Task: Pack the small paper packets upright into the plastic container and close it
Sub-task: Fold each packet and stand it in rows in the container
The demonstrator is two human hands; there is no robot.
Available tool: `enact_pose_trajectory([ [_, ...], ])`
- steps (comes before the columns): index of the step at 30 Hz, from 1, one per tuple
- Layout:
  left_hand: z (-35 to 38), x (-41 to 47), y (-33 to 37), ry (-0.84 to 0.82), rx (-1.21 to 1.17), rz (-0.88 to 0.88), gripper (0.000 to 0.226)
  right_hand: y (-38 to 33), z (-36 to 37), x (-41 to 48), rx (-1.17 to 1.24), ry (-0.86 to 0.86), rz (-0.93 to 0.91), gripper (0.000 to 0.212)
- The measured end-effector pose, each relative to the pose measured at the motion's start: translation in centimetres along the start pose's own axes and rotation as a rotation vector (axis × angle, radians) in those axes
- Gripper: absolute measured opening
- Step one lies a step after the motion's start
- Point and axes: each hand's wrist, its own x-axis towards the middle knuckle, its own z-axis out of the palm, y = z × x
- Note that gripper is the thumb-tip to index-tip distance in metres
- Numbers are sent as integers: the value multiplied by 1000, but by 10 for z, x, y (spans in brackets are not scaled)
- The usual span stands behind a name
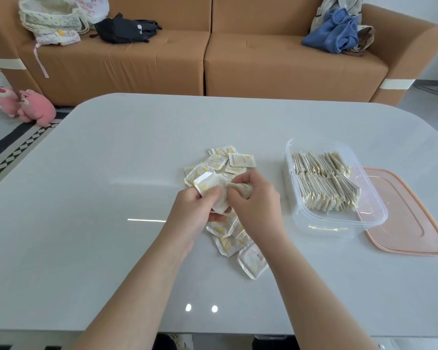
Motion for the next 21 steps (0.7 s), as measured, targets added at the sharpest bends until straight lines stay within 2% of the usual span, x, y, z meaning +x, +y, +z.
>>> enact_pose_trajectory([
  [2,0,2,0,48,-13,-32,20,1,1,2,35,30,9,3],
  [5,-8,6,2,87,-49,-107,17,-3,-3,4,243,89,12,17],
  [9,-15,7,5,1,-65,-145,19,-10,-12,4,555,-57,57,31],
  [12,-14,5,8,-109,-139,-110,30,-10,-12,3,541,-208,49,32],
  [14,-13,3,8,-123,-123,-79,34,-11,-12,2,491,-269,33,35],
  [16,-13,3,7,-92,-78,-55,30,-12,-14,1,459,-313,12,35],
  [19,-15,5,6,9,-52,-53,20,-8,-15,3,468,-350,4,22],
  [21,-17,7,6,48,-40,-42,19,-4,-12,5,501,-330,46,25],
])
